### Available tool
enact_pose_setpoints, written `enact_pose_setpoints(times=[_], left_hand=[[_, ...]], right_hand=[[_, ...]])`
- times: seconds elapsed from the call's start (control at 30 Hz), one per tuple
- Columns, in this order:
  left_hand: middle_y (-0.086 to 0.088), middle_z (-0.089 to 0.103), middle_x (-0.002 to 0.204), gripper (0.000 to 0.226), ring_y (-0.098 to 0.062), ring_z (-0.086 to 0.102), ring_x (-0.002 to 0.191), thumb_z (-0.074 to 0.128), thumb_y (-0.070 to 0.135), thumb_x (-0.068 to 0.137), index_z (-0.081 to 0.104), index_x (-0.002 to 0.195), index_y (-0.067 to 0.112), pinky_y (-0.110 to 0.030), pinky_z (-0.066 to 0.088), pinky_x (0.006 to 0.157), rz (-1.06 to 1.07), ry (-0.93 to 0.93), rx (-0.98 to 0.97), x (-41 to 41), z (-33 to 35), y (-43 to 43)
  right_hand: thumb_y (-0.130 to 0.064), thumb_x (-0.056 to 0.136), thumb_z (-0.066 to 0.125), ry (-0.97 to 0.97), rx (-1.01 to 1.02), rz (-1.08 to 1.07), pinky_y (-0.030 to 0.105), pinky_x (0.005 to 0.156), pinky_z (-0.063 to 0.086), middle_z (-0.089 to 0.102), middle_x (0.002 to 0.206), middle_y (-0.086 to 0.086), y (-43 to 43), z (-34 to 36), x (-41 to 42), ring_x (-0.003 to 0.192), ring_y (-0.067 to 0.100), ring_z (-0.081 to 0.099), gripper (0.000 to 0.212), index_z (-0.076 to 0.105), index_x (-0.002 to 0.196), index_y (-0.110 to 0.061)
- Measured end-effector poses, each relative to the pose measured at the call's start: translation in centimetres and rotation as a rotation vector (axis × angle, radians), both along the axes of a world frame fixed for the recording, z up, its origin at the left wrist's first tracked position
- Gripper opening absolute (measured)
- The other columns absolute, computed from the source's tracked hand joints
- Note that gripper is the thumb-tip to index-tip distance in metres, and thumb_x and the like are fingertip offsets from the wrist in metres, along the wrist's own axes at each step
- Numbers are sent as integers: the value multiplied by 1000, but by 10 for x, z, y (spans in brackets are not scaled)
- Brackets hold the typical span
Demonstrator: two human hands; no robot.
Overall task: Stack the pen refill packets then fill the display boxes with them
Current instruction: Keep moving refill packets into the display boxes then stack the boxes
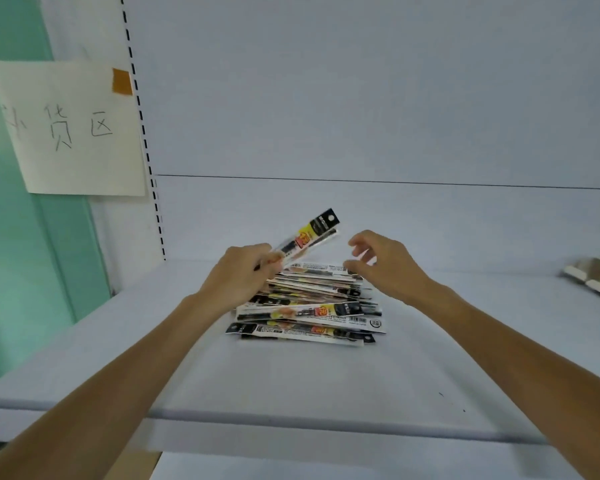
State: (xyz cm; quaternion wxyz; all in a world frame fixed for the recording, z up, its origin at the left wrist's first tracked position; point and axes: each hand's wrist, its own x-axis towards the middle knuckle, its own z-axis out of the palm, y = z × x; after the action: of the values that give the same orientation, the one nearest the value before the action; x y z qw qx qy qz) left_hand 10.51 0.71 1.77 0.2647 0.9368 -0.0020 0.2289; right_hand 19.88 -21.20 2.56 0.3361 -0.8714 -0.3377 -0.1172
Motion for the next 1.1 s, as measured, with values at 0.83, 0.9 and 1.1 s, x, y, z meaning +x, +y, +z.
enact_pose_setpoints(times=[0.83,0.9,1.1], left_hand=[[-5,66,93,16,-13,61,78,48,11,96,54,111,9,-26,53,67,35,52,-735,-17,-3,27],[-9,63,99,22,-17,63,83,49,5,94,50,116,9,-30,59,67,-68,63,-871,-20,-3,23],[-12,67,95,21,-7,56,52,53,5,92,44,110,9,-18,46,47,-78,-1,-967,-19,-2,11]], right_hand=[[2,80,62,-243,110,200,3,75,41,70,87,-1,32,26,-19,76,1,59,17,70,80,-13],[1,79,64,-257,152,218,6,83,41,70,88,-2,40,25,-24,82,5,61,16,69,79,-14],[-11,89,56,-391,163,30,31,69,52,60,85,1,53,16,-27,74,17,58,4,58,89,-8]])
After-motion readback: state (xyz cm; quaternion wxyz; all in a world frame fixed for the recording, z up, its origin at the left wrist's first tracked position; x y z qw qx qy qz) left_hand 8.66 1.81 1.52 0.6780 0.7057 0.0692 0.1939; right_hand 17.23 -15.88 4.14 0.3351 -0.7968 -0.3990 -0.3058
